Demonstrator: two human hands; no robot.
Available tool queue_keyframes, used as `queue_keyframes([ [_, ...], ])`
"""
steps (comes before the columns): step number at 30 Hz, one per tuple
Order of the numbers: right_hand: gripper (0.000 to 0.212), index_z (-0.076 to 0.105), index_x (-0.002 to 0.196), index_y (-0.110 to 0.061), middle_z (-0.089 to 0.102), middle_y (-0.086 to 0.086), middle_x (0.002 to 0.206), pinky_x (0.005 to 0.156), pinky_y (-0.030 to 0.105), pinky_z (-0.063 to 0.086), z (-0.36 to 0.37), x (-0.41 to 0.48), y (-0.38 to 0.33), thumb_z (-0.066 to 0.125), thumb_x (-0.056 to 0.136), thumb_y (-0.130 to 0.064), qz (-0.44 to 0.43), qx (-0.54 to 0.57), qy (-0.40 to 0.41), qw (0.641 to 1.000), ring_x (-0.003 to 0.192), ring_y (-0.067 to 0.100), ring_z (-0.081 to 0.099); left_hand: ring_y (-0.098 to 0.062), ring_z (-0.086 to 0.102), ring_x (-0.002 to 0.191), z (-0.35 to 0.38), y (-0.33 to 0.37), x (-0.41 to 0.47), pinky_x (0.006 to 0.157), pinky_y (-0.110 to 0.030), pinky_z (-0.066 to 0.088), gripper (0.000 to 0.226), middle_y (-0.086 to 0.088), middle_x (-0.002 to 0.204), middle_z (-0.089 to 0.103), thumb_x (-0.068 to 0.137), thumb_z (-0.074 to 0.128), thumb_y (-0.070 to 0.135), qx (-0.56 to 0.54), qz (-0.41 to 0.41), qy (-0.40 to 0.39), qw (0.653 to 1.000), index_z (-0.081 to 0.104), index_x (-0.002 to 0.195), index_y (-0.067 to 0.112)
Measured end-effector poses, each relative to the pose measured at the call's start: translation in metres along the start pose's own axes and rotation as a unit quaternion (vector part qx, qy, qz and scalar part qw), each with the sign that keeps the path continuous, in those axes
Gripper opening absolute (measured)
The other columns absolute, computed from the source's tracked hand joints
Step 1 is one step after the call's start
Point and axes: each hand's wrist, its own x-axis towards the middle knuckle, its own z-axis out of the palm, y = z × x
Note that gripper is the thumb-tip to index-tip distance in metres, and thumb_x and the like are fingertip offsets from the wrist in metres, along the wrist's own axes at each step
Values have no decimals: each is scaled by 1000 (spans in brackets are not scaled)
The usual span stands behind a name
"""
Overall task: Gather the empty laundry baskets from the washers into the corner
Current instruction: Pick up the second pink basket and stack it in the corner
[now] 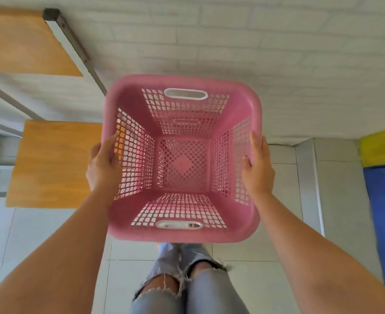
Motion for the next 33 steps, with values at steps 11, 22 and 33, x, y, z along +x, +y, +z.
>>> queue_keyframes([
  [11, 74, 20, 152, -37, 18, 4, 161, 66, 28, 52, 88, 45, 50, 53, 93, -8, 4, -25, -38, 999, 104, 29, 64, -24, 50, 74, 85, -50, 66, 68, -32, 40, 59, -5, 121, 49, 87, 49, 11, 113, -23, -121, 986, 43, 129, 52],
  [22, 72, 7, 154, -34, 3, 12, 162, 77, 44, 57, 152, 46, 83, 44, 97, -9, 61, -76, -130, 987, 121, 35, 56, -36, 59, 87, 144, -80, 90, 80, -44, 51, 76, -10, 131, 39, 80, 44, 6, 151, -58, -213, 964, 30, 140, 49],
  [33, 61, 10, 154, -27, 13, 12, 161, 117, 55, 15, 118, -11, 73, 37, 100, -35, 32, -244, -219, 944, 148, 30, 13, -28, 6, 151, 130, -67, 35, 120, -49, 14, 73, -5, 164, 5, 96, 43, 48, 261, 10, -282, 923, 3, 155, 33],
])
